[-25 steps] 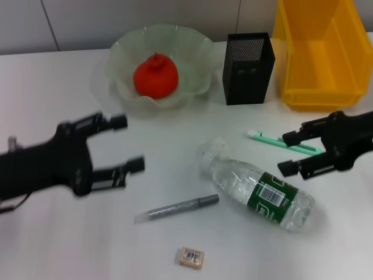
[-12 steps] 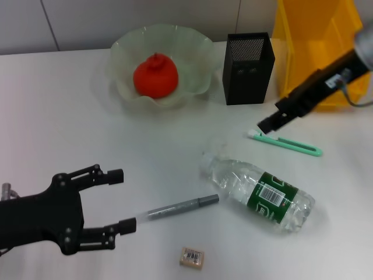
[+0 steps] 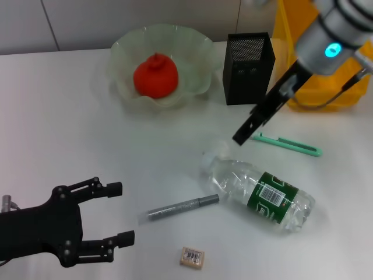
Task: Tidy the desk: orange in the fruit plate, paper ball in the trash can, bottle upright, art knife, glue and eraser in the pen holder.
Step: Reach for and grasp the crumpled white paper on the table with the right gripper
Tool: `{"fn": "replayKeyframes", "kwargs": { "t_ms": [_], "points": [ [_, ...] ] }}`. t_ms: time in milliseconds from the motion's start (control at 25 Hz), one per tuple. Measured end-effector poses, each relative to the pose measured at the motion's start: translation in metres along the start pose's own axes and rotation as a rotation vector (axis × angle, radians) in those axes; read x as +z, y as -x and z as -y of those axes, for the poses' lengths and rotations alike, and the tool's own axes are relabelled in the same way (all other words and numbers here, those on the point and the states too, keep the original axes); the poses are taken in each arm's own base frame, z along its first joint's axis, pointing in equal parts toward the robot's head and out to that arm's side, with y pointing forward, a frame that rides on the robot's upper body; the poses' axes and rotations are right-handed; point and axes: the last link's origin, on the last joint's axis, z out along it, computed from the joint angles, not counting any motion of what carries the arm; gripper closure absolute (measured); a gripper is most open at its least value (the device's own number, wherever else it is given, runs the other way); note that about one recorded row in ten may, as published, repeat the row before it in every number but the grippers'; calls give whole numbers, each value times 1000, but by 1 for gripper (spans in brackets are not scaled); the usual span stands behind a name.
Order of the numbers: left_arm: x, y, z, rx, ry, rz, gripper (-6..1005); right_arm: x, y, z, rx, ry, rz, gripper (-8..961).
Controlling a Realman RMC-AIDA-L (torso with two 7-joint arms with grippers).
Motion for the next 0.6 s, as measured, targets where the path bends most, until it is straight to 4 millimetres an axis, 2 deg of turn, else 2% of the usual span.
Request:
{"fn": "replayKeyframes", "kwargs": {
  "t_ms": [280, 600],
  "points": [
    [2, 3, 0, -2, -4, 12, 144, 29, 1, -4, -14, -80, -49, 184],
    [3, 7, -1, -11, -10, 10, 145, 41, 5, -1, 10, -64, 35, 184]
  ]
}}
